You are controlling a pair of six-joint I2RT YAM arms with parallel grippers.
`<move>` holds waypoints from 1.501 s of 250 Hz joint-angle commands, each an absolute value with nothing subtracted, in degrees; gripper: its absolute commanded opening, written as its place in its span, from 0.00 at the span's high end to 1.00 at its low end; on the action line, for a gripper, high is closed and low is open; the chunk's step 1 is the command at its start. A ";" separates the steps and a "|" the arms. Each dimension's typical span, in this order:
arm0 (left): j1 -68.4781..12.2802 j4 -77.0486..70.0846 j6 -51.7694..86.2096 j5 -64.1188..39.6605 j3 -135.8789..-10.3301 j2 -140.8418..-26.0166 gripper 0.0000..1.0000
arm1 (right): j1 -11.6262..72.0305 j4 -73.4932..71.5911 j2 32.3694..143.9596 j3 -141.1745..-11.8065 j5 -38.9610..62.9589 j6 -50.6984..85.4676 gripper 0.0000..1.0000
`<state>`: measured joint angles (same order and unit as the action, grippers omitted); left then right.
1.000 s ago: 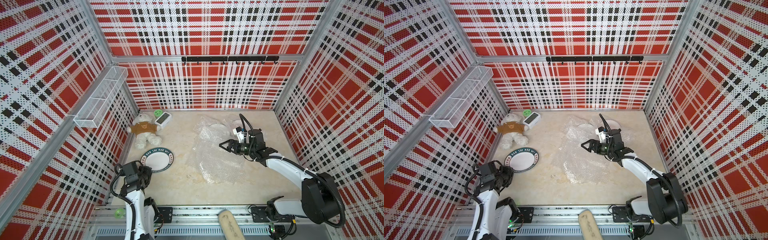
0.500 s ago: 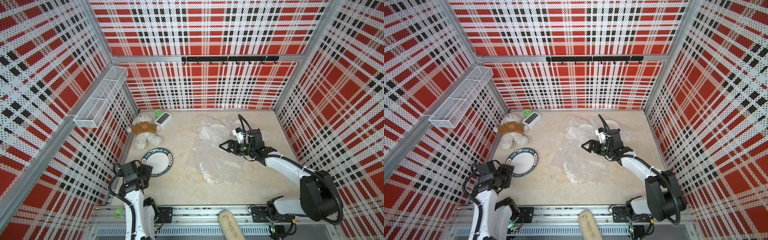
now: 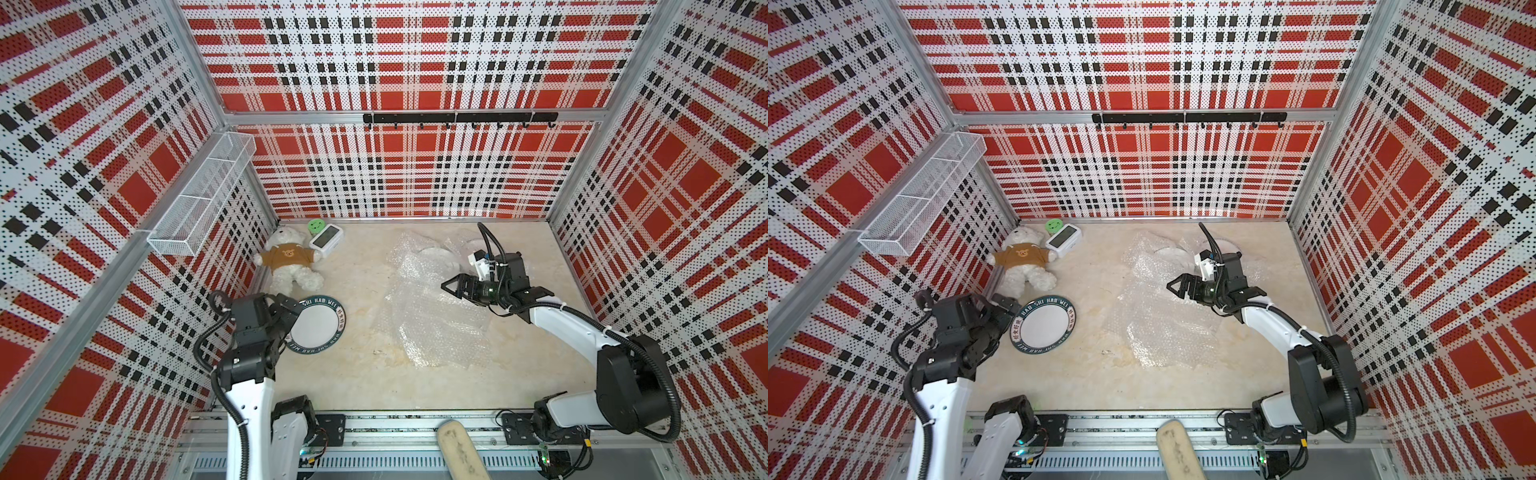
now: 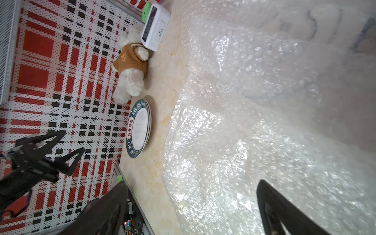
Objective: Unpack dinner plates from bubble wrap
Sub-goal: Place the plate on the plate, then move the bubble wrap to the center of the board.
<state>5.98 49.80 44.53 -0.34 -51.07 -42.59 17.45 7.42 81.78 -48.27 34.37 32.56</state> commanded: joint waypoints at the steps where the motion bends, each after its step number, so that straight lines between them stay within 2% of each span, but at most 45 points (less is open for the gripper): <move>1: -9.05 49.06 39.83 4.64 -56.15 -47.69 0.01 | 16.63 6.93 83.38 -48.23 32.94 31.47 0.00; 20: -21.99 45.98 39.56 7.18 -58.32 -52.41 0.01 | 15.78 6.66 84.36 -47.17 32.96 31.77 0.00; 43: -33.38 41.68 38.09 6.04 -59.95 -60.35 0.00 | 14.70 6.50 84.33 -45.53 32.49 31.99 0.00; 63: -40.35 36.61 36.50 2.80 -60.94 -69.24 0.00 | 13.60 7.76 83.93 -44.61 31.07 31.45 0.00; 87: -44.28 31.60 35.72 -1.25 -63.55 -79.98 0.00 | 12.29 7.73 83.58 -43.17 30.54 31.13 0.00; 110: -44.53 25.68 35.35 -3.18 -65.24 -87.02 0.00 | 11.69 8.26 84.45 -43.00 30.28 30.56 0.00; 156: -39.63 17.55 34.67 -8.27 -66.48 -98.65 0.00 | 11.60 7.14 87.98 -43.28 29.36 30.56 0.00; 199: -38.72 14.72 33.58 -9.05 -63.19 -102.62 0.01 | 11.60 5.21 90.59 -42.05 30.11 31.80 0.00; 292: -39.31 12.27 35.64 -8.25 -47.21 -96.73 0.01 | 13.90 2.14 92.14 -37.14 32.27 34.90 0.00; 337: -43.04 12.13 40.48 -6.43 -39.40 -89.87 0.01 | 15.29 0.60 86.83 -30.56 33.23 38.02 0.00; 375: -46.31 12.35 46.41 -5.70 -34.45 -82.55 0.01 | 15.30 4.80 80.88 -28.43 31.62 37.18 0.00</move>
